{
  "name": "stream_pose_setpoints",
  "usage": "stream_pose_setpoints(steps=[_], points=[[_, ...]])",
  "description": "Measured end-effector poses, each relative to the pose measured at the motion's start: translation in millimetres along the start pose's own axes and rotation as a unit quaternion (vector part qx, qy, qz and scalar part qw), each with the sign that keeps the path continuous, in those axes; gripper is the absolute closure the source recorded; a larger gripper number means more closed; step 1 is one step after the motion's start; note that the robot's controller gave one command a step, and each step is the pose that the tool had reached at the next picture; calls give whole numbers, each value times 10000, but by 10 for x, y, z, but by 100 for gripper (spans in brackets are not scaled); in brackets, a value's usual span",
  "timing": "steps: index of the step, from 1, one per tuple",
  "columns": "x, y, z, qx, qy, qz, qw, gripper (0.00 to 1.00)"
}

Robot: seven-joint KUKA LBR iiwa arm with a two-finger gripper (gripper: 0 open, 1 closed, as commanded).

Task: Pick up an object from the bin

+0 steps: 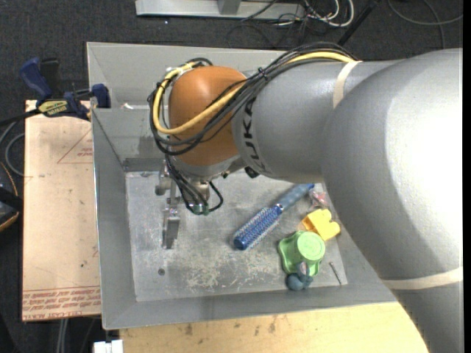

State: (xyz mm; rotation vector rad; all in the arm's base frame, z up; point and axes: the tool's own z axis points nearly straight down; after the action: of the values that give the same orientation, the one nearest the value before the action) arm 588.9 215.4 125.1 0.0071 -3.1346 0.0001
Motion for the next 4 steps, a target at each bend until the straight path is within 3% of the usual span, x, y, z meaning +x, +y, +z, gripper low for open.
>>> stream_pose_setpoints(steps=[1, 2, 3, 4], points=[[25, -1321, 502, -27, -114, -1600, 9870, 0], [-11, -2250, 254, 9, -32, -2653, 9642, 0], [-477, -2173, 205, 12, -66, -3312, 9435, 0], [-528, -2432, 498, 20, -101, -4906, 8713, 0]])
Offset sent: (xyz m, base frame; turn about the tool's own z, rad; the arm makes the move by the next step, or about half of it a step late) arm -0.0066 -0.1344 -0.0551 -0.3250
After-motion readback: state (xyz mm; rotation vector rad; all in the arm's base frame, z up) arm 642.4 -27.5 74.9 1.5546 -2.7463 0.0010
